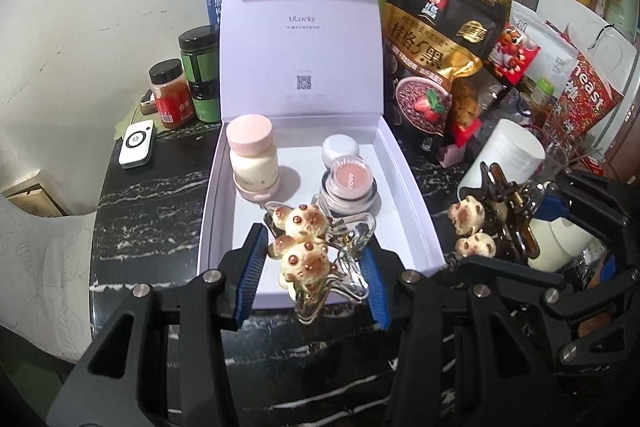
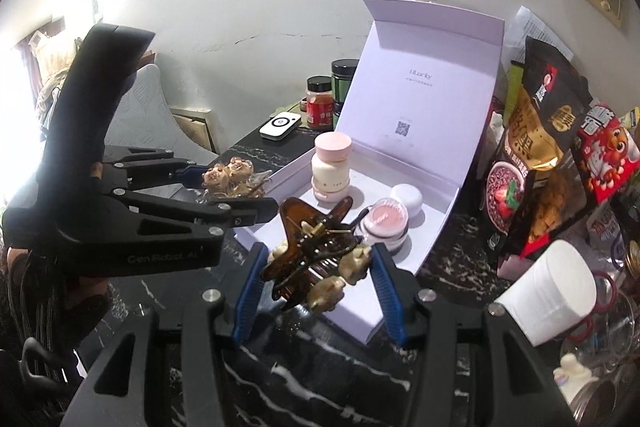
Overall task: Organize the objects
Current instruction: 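Lower star clip into box with left tool while right tool sets claw clip on compact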
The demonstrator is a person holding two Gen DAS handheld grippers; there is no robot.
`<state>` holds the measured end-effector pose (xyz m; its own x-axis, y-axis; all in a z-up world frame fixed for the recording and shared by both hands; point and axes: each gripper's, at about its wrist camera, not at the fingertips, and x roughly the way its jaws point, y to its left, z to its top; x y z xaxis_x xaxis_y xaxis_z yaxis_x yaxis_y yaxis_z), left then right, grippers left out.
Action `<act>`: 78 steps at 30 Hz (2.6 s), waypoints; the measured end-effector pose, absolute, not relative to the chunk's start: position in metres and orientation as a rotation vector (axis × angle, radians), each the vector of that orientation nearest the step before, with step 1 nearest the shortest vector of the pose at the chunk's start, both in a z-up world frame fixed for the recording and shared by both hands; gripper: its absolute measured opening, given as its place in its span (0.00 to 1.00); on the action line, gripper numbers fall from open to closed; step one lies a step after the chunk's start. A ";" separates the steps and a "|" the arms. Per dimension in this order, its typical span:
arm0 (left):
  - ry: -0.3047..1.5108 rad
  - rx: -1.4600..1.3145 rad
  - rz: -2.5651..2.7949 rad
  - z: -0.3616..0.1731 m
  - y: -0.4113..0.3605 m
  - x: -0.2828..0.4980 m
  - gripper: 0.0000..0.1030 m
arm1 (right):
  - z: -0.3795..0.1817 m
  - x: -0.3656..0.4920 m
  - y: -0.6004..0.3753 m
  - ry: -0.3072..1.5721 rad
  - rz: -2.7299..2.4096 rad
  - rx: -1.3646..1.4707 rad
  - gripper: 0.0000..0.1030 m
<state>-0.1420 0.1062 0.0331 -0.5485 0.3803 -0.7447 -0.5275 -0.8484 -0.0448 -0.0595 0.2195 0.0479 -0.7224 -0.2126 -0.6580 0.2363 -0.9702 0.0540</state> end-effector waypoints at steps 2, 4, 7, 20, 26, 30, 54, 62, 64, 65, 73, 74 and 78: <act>0.256 -1.080 2.373 0.032 0.107 -0.148 0.42 | 0.046 -0.068 0.223 0.045 -2.710 1.034 0.51; 0.255 -1.090 2.370 0.029 0.109 -0.156 0.42 | 0.043 -0.078 0.227 0.035 -2.707 1.044 0.51; 0.252 -1.109 2.363 0.022 0.112 -0.168 0.42 | 0.039 -0.090 0.232 0.020 -2.703 1.056 0.51; 0.236 -1.204 2.332 -0.017 0.119 -0.210 0.42 | 0.012 -0.139 0.244 -0.025 -2.692 1.125 0.51; 0.225 -1.243 2.339 -0.033 0.117 -0.225 0.42 | 0.001 -0.158 0.246 -0.030 -2.701 1.157 0.51; 0.226 -1.247 2.358 -0.039 0.117 -0.232 0.42 | -0.004 -0.167 0.248 -0.045 -2.704 1.172 0.51; 0.200 -1.296 2.446 -0.074 0.116 -0.248 0.43 | -0.035 -0.214 0.269 -0.101 -2.784 1.214 0.51; 0.215 -1.278 2.441 -0.074 0.120 -0.246 0.43 | -0.044 -0.212 0.267 -0.097 -2.755 1.239 0.51; 0.215 -1.275 2.437 -0.074 0.120 -0.245 0.43 | -0.045 -0.211 0.267 -0.098 -2.749 1.238 0.51; 0.217 -1.275 2.437 -0.074 0.121 -0.245 0.43 | -0.045 -0.211 0.267 -0.099 -2.748 1.238 0.51; 0.217 -1.262 2.441 -0.072 0.121 -0.246 0.43 | -0.047 -0.207 0.263 -0.083 -2.741 1.218 0.52; 0.218 -1.261 2.442 -0.072 0.121 -0.246 0.43 | -0.047 -0.206 0.263 -0.075 -2.743 1.214 0.52; 0.214 -1.263 2.443 -0.072 0.122 -0.248 0.43 | -0.047 -0.206 0.259 -0.069 -2.745 1.206 0.52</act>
<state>-0.2475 0.1217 -0.0724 -0.5235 0.2628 -0.8105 -0.3996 -0.9159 -0.0389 -0.2058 0.2592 -0.0474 -0.6681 -0.1480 -0.7292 0.1110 -0.9889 0.0990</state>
